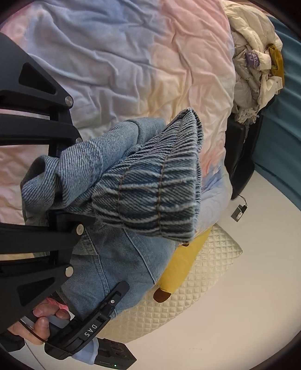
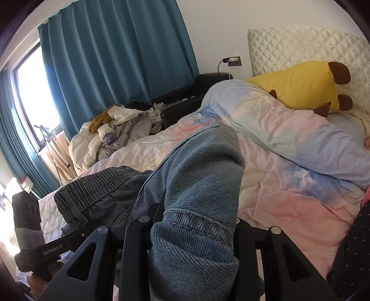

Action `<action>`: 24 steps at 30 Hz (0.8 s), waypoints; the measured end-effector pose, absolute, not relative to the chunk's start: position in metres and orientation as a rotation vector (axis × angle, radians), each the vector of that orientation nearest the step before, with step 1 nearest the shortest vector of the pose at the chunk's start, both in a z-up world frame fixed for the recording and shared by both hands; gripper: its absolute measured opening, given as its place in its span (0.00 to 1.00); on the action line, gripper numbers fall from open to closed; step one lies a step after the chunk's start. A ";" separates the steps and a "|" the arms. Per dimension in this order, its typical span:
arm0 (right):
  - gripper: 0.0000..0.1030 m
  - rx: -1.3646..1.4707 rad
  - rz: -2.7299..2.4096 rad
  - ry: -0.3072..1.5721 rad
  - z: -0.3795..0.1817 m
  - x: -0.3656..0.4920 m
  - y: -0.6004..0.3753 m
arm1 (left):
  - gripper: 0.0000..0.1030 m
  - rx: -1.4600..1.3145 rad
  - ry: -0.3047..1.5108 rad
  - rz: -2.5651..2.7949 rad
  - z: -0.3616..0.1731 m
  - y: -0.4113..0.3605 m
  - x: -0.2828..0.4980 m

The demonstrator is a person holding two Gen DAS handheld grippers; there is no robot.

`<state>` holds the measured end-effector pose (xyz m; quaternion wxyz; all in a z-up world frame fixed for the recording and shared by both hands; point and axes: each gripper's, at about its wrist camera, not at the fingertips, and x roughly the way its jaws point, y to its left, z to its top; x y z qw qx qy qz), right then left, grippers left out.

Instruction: Fold clothes

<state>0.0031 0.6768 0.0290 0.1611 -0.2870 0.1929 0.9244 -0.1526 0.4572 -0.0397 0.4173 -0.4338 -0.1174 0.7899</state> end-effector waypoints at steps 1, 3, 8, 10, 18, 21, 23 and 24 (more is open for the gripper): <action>0.28 -0.819 2.629 0.559 0.021 0.005 0.685 | 0.27 -1.082 -0.277 1.975 -0.045 0.466 -0.155; 0.28 -0.823 2.612 0.582 0.006 0.006 0.700 | 0.27 -1.064 -0.246 1.960 -0.055 0.483 -0.160; 0.28 -0.795 2.573 0.678 -0.039 0.011 0.736 | 0.27 -0.983 -0.145 1.936 -0.071 0.510 -0.171; 0.28 -0.795 2.544 0.724 -0.060 0.012 0.744 | 0.27 -0.986 -0.103 1.926 -0.079 0.517 -0.177; 0.29 -0.898 2.425 0.803 -0.131 0.021 0.743 | 0.30 -1.130 -0.132 1.840 -0.121 0.512 -0.203; 0.32 -0.941 2.395 0.839 -0.141 0.022 0.746 | 0.36 -1.189 -0.122 1.826 -0.134 0.508 -0.206; 0.35 -0.969 2.375 0.826 -0.144 0.020 0.744 | 0.44 -1.209 -0.111 1.829 -0.140 0.506 -0.205; 0.36 -0.988 2.362 0.794 -0.145 0.017 0.742 | 0.45 -1.217 -0.104 1.830 -0.143 0.505 -0.205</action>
